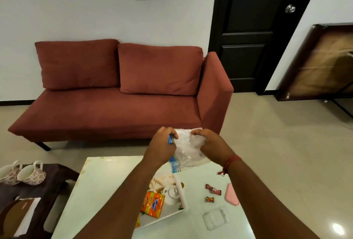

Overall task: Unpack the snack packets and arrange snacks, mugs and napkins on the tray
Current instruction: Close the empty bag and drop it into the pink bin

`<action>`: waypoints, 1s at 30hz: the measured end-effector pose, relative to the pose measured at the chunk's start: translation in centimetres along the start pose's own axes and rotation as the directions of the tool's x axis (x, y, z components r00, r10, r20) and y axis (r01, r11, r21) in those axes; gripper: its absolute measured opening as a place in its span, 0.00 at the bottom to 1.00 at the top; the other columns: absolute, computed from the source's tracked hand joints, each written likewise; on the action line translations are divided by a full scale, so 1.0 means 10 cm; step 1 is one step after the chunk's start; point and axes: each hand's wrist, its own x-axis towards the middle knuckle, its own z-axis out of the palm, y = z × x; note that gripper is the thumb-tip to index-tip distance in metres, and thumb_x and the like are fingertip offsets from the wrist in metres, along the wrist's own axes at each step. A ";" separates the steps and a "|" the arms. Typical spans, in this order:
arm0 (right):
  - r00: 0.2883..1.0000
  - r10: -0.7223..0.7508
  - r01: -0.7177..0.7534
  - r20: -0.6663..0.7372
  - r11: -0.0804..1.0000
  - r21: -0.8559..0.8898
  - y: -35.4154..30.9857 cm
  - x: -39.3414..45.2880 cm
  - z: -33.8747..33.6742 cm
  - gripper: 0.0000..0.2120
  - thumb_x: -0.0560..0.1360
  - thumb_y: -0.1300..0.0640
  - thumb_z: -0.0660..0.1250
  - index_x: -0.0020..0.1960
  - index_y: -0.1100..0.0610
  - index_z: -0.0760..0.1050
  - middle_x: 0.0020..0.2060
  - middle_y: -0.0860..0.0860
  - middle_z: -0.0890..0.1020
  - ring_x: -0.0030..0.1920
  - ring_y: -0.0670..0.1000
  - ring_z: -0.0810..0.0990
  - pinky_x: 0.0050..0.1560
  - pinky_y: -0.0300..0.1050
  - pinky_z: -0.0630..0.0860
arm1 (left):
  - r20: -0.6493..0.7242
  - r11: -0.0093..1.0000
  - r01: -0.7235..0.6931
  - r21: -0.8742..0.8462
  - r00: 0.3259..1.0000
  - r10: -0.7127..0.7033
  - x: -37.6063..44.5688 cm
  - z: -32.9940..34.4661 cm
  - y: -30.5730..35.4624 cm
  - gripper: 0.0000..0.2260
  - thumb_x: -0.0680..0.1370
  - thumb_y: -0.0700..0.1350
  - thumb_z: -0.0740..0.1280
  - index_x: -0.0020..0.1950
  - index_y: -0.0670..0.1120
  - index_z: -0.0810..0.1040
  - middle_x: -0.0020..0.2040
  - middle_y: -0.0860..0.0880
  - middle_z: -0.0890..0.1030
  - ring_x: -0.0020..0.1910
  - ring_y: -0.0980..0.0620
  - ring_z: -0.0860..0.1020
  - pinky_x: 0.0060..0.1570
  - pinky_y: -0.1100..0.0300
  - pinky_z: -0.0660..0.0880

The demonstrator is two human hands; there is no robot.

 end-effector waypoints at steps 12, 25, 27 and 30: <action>0.972 0.099 -0.090 -0.212 0.995 0.053 -0.24 -0.10 0.25 0.29 0.79 0.64 0.58 0.79 0.53 0.55 0.74 0.52 0.65 0.72 0.51 0.67 0.63 0.32 0.63 | 0.042 0.903 -0.415 0.111 0.910 0.413 0.03 0.58 0.16 0.25 0.75 0.38 0.68 0.72 0.45 0.68 0.62 0.47 0.72 0.52 0.50 0.78 0.48 0.59 0.78; 0.952 0.195 -0.210 -0.235 0.977 -0.041 1.72 -0.51 -0.67 0.21 0.81 0.56 0.62 0.72 0.48 0.66 0.61 0.50 0.72 0.58 0.50 0.77 0.55 0.34 0.69 | 0.619 0.791 0.445 -0.421 0.778 -0.108 0.24 2.48 0.87 0.27 0.78 0.34 0.57 0.75 0.55 0.65 0.64 0.56 0.79 0.62 0.54 0.76 0.65 0.55 0.72; 0.936 0.267 -0.277 -0.231 0.961 -0.013 2.19 -0.51 -0.79 0.16 0.79 0.54 0.64 0.67 0.49 0.71 0.58 0.50 0.74 0.54 0.51 0.78 0.53 0.36 0.70 | 0.660 0.822 0.461 -0.333 0.737 -0.146 0.26 2.90 1.00 0.21 0.79 0.35 0.58 0.69 0.54 0.70 0.58 0.56 0.80 0.58 0.55 0.78 0.60 0.57 0.76; 0.919 0.328 -0.344 -0.219 0.938 -0.040 2.87 -0.56 -0.96 0.11 0.78 0.52 0.65 0.60 0.47 0.75 0.52 0.49 0.77 0.48 0.51 0.78 0.49 0.44 0.76 | 0.713 0.830 0.509 -0.228 0.668 -0.214 0.28 3.48 1.14 0.21 0.76 0.31 0.58 0.65 0.50 0.69 0.54 0.51 0.79 0.50 0.55 0.77 0.44 0.65 0.73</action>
